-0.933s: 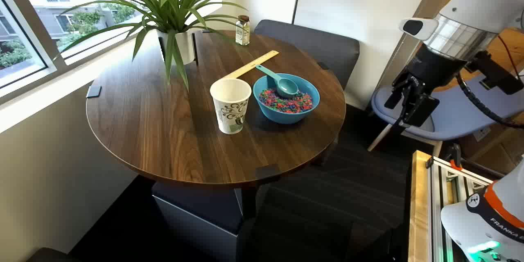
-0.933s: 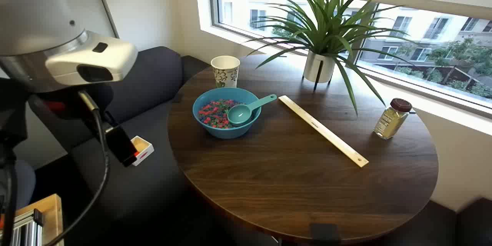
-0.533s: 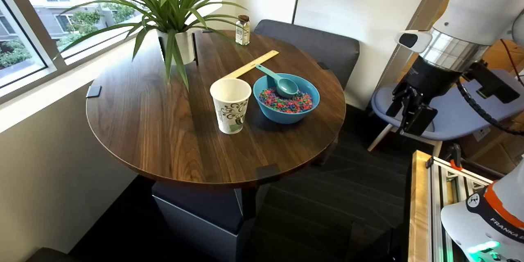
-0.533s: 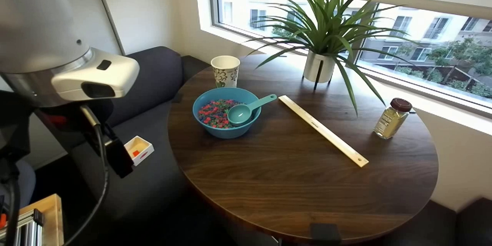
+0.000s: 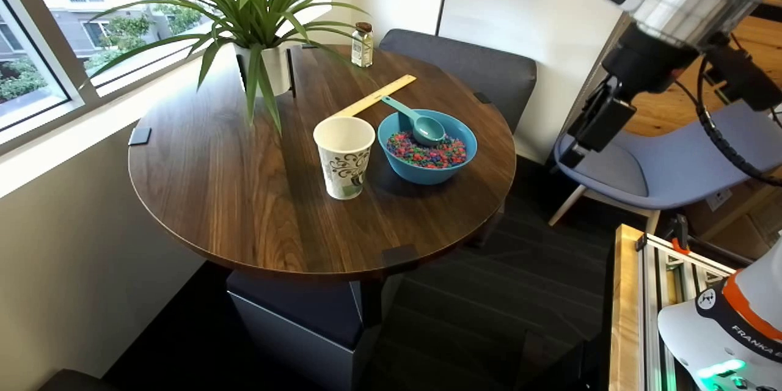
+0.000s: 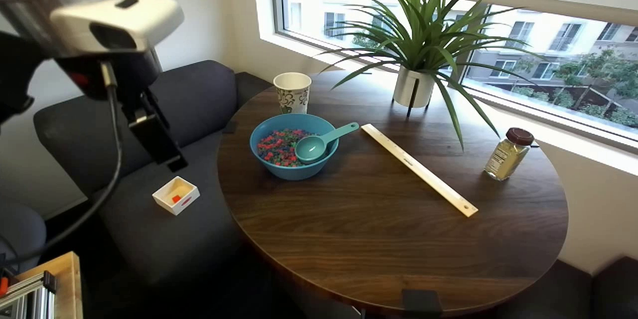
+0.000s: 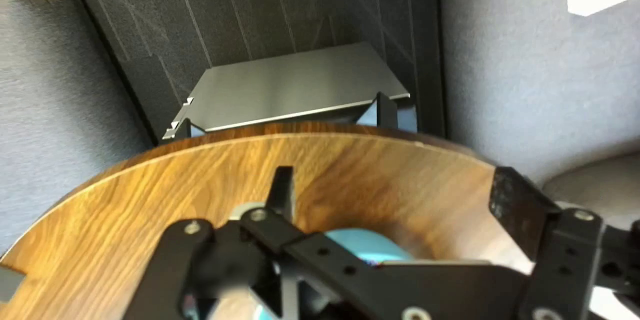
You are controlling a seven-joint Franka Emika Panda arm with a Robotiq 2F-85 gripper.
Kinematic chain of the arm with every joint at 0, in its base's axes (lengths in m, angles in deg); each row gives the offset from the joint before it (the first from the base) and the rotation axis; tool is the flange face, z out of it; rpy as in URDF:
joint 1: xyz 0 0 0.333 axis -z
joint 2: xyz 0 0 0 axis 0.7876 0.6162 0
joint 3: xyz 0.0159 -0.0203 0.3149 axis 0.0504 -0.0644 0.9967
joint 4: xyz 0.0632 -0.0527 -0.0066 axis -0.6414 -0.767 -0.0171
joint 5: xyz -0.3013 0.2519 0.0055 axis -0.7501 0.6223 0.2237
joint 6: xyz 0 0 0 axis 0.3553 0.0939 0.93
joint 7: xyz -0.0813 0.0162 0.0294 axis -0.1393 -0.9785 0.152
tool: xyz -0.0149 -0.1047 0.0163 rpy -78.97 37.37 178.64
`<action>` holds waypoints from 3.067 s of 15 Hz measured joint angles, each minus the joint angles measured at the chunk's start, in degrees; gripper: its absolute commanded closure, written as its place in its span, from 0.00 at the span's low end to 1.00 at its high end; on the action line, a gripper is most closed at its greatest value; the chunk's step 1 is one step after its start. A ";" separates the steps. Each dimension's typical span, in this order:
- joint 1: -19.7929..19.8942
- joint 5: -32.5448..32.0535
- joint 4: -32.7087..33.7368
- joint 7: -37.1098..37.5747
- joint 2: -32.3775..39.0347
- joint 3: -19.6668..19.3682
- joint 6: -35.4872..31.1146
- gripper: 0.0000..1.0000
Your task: Pour the contents of the paper cup into the blue bowl
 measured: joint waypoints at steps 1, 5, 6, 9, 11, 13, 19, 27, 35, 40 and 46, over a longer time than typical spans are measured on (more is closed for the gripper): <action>0.58 0.00 3.13 3.63 1.44 1.50 0.03 0.00; 3.93 -1.49 16.41 19.06 11.51 9.29 -0.02 0.00; 4.90 -2.61 19.59 22.93 14.71 11.10 0.17 0.00; 5.96 -4.48 27.57 28.80 23.48 13.74 1.78 0.00; 6.25 -4.65 29.56 29.25 25.87 13.82 2.12 0.00; 6.45 -4.65 30.04 29.25 26.16 13.82 2.42 0.00; 5.49 -8.48 33.57 39.60 31.60 13.63 -0.38 0.05; 1.03 -14.39 45.05 47.96 45.94 11.30 -0.19 0.32; -2.13 -12.16 49.60 48.03 52.26 7.27 -0.15 0.63; -2.80 -9.41 49.68 47.69 53.17 6.22 -0.15 0.99; -3.07 -8.52 50.11 47.66 53.02 5.77 -0.15 0.99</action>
